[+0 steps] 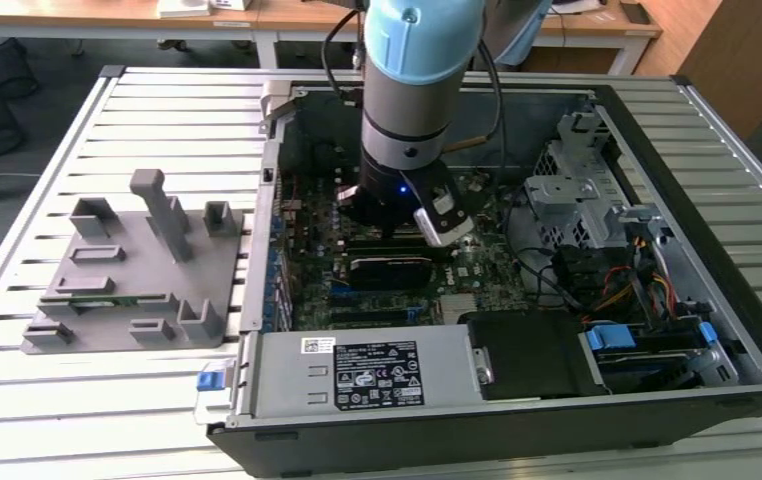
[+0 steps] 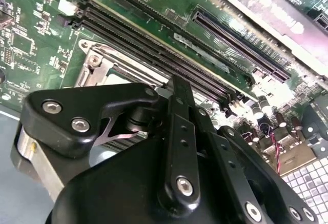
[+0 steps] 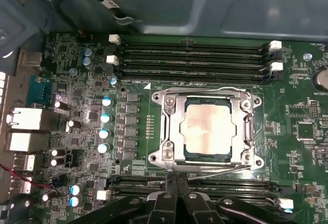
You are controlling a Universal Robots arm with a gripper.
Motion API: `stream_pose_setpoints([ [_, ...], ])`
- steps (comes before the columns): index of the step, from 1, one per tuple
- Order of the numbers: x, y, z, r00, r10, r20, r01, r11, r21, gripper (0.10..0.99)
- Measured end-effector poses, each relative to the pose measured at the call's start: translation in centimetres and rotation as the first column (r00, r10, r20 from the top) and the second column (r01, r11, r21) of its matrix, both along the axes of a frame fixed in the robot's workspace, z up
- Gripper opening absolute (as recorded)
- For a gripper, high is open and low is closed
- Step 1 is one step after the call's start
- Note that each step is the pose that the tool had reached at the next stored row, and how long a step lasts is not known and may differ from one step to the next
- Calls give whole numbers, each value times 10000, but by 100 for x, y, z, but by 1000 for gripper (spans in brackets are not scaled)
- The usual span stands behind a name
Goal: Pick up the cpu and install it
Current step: 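Install the second cpu locking lever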
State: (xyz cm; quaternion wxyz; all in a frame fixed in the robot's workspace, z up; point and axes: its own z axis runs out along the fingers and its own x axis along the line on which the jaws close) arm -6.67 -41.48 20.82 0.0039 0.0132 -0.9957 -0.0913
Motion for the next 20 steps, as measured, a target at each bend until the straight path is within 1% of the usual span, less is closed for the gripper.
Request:
stream_pose_setpoints([
  [4,-27,-16,-39,10000,1,0,-1,9999,120,106],
  [13,-100,-33,-118,10000,1,0,-1,9989,466,106],
  [15,-107,-34,-133,10000,3,1,-3,9982,597,106],
  [18,-119,-37,-146,10000,0,0,0,9956,935,106],
  [19,-122,-37,-152,10000,0,0,0,9949,1012,106],
  [20,-125,-37,-160,10000,1,0,-1,9943,1063,106],
])
